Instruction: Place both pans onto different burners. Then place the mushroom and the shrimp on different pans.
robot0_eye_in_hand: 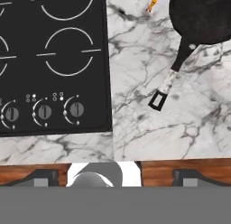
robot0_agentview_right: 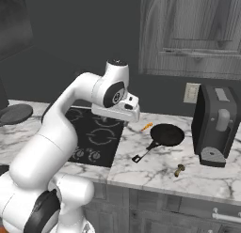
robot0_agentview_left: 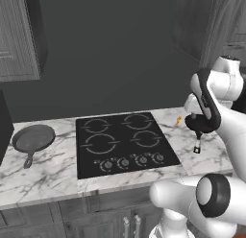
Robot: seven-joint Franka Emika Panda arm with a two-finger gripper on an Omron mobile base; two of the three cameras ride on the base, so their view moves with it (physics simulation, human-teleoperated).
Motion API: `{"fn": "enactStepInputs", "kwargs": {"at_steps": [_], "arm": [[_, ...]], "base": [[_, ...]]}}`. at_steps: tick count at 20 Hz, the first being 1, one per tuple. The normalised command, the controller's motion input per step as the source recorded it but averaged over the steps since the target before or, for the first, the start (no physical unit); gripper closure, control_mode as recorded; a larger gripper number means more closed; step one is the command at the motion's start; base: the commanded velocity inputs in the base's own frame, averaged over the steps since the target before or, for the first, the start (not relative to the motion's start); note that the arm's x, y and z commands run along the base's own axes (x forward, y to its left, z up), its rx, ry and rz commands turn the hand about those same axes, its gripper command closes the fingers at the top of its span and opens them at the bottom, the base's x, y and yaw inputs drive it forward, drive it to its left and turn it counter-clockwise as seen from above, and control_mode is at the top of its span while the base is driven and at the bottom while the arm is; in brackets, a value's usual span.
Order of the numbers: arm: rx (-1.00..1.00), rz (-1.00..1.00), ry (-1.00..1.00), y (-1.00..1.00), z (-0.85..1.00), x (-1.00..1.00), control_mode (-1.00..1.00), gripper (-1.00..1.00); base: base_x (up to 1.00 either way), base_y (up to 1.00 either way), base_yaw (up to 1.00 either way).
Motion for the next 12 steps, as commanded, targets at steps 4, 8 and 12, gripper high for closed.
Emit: {"fn": "enactStepInputs", "kwargs": {"at_steps": [4, 8, 12], "arm": [[-0.02, -0.03, 0.01, -0.21, -0.29, 0.07, -1.00, -1.00], [0.00, -0.04, 0.00, -0.31, -0.39, 0.03, -1.00, -1.00], [0.00, 0.00, 0.00, -0.47, -0.32, 0.00, -1.00, -1.00]], "base": [[0.00, 0.00, 0.00], [0.00, 0.00, 0.00], [0.00, 0.00, 0.00]]}}
